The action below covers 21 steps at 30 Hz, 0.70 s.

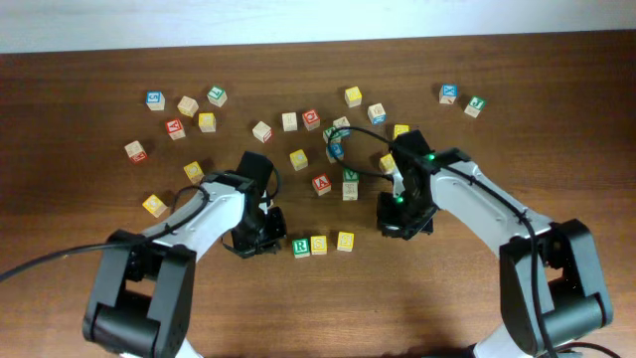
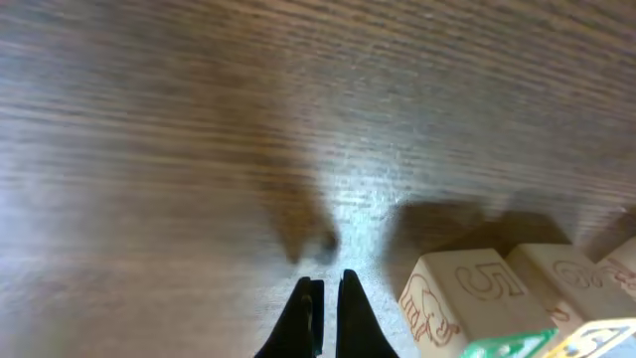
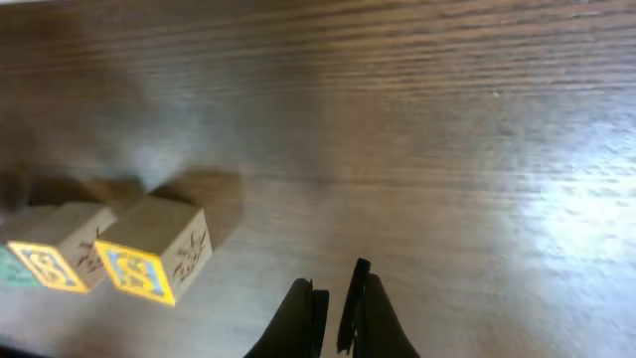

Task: Spell out RSS
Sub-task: 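Push the blocks together from both sides with both grippers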

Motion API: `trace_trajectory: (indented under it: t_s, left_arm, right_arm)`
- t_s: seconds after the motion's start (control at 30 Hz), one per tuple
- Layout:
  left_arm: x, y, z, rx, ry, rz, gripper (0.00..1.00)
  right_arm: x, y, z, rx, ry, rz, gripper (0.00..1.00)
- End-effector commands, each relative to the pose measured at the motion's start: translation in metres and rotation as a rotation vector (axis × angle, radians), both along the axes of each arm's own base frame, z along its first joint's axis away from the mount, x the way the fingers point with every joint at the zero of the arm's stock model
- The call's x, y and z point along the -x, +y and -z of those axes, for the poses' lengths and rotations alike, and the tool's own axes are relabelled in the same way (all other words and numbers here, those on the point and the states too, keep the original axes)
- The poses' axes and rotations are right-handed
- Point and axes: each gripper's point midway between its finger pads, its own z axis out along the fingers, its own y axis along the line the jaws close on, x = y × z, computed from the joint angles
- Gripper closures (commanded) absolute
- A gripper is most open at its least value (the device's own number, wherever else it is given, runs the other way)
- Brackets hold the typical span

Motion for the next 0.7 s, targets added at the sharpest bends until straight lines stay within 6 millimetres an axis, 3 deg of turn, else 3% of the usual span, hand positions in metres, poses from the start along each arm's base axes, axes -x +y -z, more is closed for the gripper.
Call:
trace_trajectory:
  t_s: [0.0, 0.1, 0.23, 0.5, 0.67]
  left_arm:
    - [0.008, -0.009, 0.008, 0.046, 0.056, -0.013, 1.0]
    - [0.009, -0.009, 0.009, 0.046, 0.061, -0.013, 1.0]
    - [0.014, -0.011, 0.007, 0.063, 0.083, -0.015, 1.0]
    - [0.01, -0.016, 0.008, 0.073, 0.058, -0.002, 1.0]
    - [0.011, -0.029, 0.008, 0.075, 0.041, 0.027, 1.0]
  right_arm:
    - [0.003, 0.008, 0.006, -0.036, 0.009, 0.012, 0.96]
    - [0.001, 0.02, 0.007, -0.045, -0.02, -0.023, 0.96]
    - [0.016, 0.029, 0.022, -0.009, -0.01, -0.015, 0.96]
    - [0.013, 0.062, 0.022, -0.061, -0.076, -0.057, 0.96]
    - [0.012, 0.065, 0.022, -0.068, -0.084, -0.047, 0.96]
